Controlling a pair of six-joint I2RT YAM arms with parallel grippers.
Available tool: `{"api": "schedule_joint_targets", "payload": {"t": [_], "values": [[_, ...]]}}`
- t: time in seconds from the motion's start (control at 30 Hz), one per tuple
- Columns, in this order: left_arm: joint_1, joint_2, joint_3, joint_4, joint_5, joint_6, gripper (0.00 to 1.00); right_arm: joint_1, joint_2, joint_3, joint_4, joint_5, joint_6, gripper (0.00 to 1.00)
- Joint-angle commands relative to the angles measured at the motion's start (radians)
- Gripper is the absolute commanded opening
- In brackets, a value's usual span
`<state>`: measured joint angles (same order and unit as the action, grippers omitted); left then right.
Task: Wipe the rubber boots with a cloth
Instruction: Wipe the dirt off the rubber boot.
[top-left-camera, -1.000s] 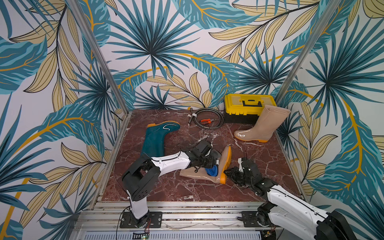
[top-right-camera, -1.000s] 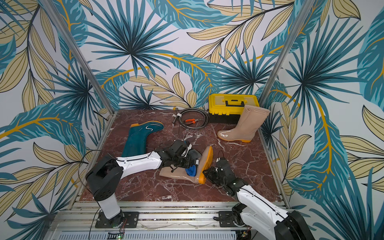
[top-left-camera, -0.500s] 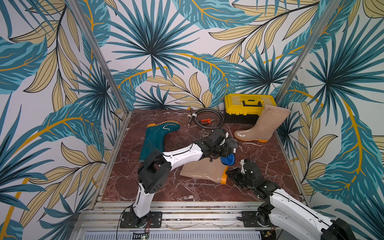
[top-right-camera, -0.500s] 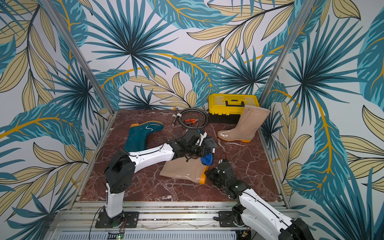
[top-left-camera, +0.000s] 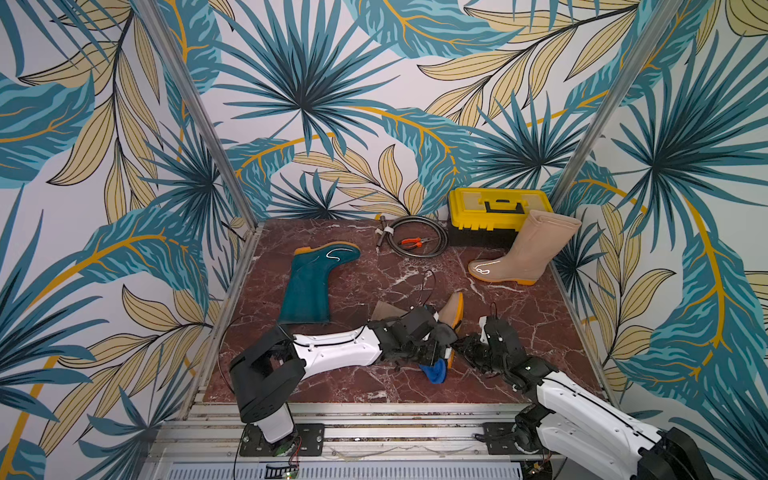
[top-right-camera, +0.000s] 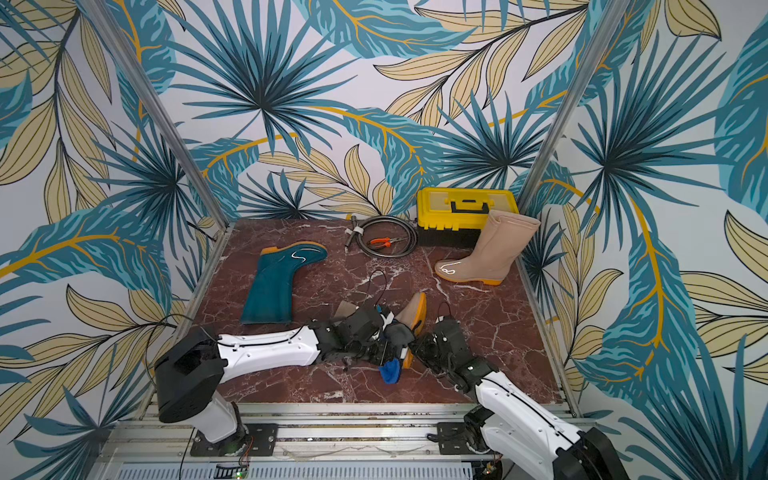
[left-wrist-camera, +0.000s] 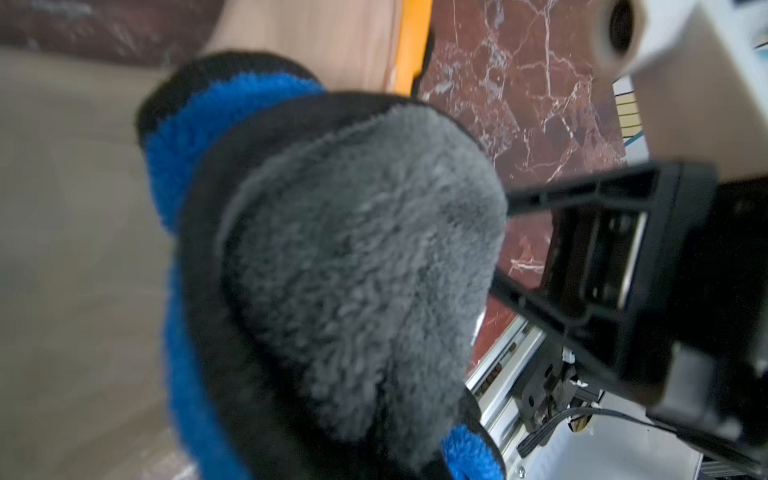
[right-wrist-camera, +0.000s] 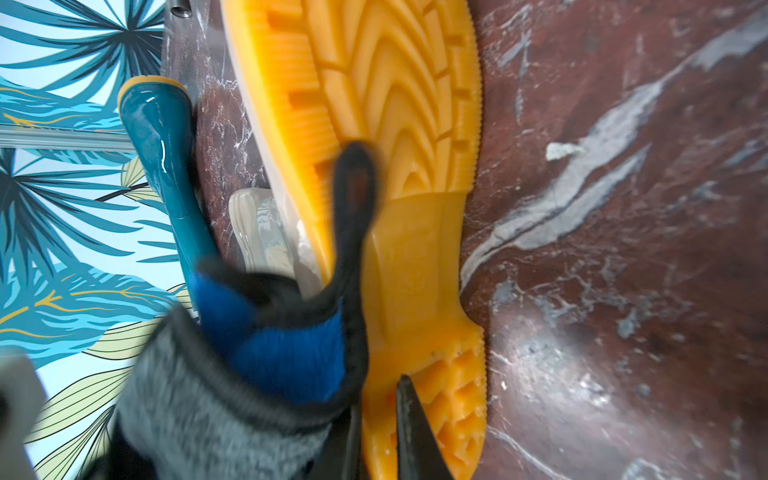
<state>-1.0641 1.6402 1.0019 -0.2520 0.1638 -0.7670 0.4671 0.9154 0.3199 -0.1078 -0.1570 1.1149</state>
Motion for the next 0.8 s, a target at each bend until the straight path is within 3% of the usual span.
{"api": "schedule_joint_targets", "payload": {"t": [0.0,0.1,0.3,0.5,0.6,0.77], "values": [[0.001,-0.051,-0.016,-0.001,-0.074,-0.038,0.00,-0.004,0.070,-0.085,-0.293,0.070,0.004,0.11],[0.047,-0.035,0.064,-0.001,-0.094,0.018,0.00,-0.005,0.055,-0.094,-0.299,0.066,0.013,0.11],[0.125,0.140,0.361,0.000,-0.049,0.141,0.00,-0.004,0.016,-0.142,-0.282,0.074,0.054,0.11],[0.130,0.361,0.484,0.019,0.068,0.099,0.00,-0.004,-0.019,-0.134,-0.300,0.128,0.058,0.11],[0.116,0.380,0.445,0.019,0.116,0.074,0.00,-0.004,-0.016,-0.138,-0.310,0.129,0.071,0.11],[0.050,0.222,0.228,0.020,-0.005,0.051,0.00,-0.005,-0.013,-0.161,-0.284,0.129,0.082,0.11]]}}
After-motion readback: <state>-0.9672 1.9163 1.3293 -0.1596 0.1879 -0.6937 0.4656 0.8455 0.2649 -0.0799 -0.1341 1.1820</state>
